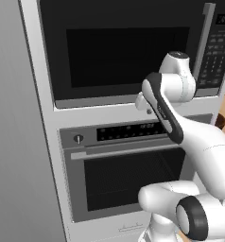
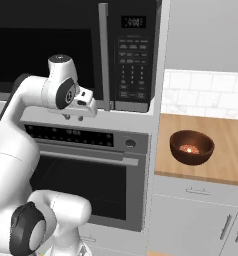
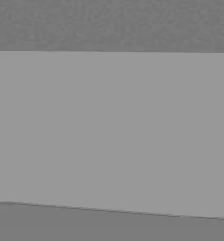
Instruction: Open the microwave, place the bowl with waffle inside the microwave, then close the microwave door and turn it on.
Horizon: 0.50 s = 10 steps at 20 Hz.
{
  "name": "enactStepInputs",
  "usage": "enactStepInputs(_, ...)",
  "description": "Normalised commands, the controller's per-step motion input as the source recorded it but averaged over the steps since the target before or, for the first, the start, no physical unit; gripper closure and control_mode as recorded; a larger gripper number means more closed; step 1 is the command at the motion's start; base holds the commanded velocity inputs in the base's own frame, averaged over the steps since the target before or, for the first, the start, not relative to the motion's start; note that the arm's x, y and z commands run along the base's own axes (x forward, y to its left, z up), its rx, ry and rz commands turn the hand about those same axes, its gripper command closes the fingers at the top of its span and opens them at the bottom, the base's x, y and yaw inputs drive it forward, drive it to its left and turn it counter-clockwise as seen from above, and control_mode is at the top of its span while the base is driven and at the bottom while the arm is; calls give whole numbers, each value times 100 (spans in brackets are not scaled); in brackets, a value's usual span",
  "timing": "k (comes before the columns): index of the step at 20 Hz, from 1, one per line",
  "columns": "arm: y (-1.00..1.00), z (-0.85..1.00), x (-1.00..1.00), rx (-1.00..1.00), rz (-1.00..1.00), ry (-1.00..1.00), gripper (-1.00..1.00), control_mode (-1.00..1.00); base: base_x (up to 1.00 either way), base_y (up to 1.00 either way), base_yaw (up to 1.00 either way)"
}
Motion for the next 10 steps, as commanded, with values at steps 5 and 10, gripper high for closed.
enactStepInputs(5,-8,-2,-18,0,0,-16,-100,-100,0,0,0)
enactStepInputs(10,-21,23,-13,0,0,-18,-100,-100,0,0,0)
